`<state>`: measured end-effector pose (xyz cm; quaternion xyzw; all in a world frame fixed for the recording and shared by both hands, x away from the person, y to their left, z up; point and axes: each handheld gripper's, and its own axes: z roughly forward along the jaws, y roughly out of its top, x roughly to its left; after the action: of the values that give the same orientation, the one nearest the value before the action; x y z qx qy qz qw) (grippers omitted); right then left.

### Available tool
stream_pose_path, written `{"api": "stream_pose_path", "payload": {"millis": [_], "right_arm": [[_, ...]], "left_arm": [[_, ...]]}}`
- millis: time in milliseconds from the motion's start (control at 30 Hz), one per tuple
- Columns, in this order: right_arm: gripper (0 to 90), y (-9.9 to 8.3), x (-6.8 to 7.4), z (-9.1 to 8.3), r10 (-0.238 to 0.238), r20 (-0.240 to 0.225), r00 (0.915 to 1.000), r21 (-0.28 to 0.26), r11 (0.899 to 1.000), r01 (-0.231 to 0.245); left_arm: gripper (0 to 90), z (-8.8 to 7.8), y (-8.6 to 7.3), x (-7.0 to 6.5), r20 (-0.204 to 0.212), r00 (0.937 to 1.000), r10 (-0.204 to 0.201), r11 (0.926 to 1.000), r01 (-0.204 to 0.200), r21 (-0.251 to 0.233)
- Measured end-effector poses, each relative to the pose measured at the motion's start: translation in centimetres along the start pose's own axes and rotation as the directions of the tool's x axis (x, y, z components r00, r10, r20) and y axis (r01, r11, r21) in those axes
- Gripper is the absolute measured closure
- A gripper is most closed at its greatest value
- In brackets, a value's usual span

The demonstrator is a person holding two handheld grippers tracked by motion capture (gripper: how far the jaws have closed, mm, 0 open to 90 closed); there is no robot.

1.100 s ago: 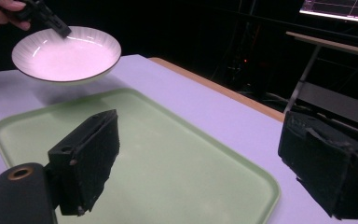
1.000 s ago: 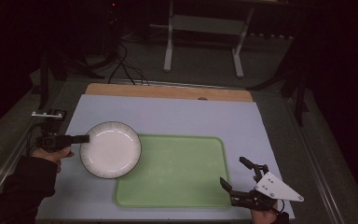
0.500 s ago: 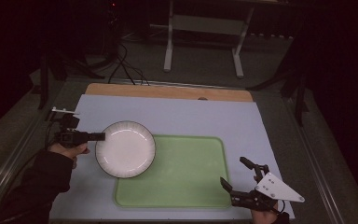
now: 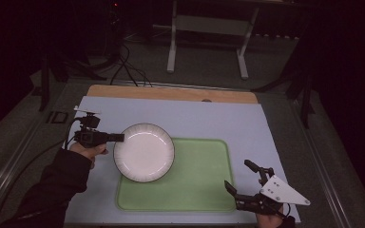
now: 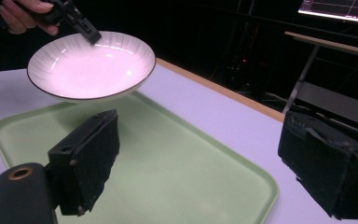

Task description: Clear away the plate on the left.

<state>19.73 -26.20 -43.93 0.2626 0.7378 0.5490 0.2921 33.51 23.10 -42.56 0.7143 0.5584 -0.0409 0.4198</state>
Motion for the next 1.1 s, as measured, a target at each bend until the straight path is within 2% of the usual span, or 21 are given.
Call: {"api": "stream_pose_path", "payload": {"millis": [300, 733, 900, 1000, 1100], "right_arm": [[12.4, 0.0, 0.0, -0.1, 0.001, -0.001, 1.0, -0.001, 1.0, -0.001], [12.4, 0.0, 0.0, 0.0, 0.0, -0.002, 1.0, 0.001, 1.0, 0.0], [12.4, 0.0, 0.0, -0.1, 0.0, -0.001, 1.0, 0.001, 1.0, 0.0], [12.4, 0.0, -0.1, -0.1, 0.0, -0.001, 1.0, 0.002, 1.0, 0.0], [12.4, 0.0, -0.1, -0.1, -0.001, -0.003, 1.0, 0.004, 1.0, 0.001]], "left_arm": [[84.7, 1.9, 0.5, -1.8, 0.034, 0.9989, 0.033, 0.9992, -0.033, 0.022], [84.6, 4.6, 1.2, -4.4, 0.085, 0.9937, 0.074, 0.996, -0.078, 0.045], [84.5, 5.3, 1.3, -5.0, 0.082, 0.9935, 0.08, 0.9953, -0.084, 0.049], [84.5, 5.9, 1.1, -5.1, 0.097, 0.9925, 0.074, 0.9954, -0.08, 0.052], [84.6, 6.4, 0.9, -5.4, 0.109, 0.9902, 0.087, 0.9941, -0.094, 0.055]]}}
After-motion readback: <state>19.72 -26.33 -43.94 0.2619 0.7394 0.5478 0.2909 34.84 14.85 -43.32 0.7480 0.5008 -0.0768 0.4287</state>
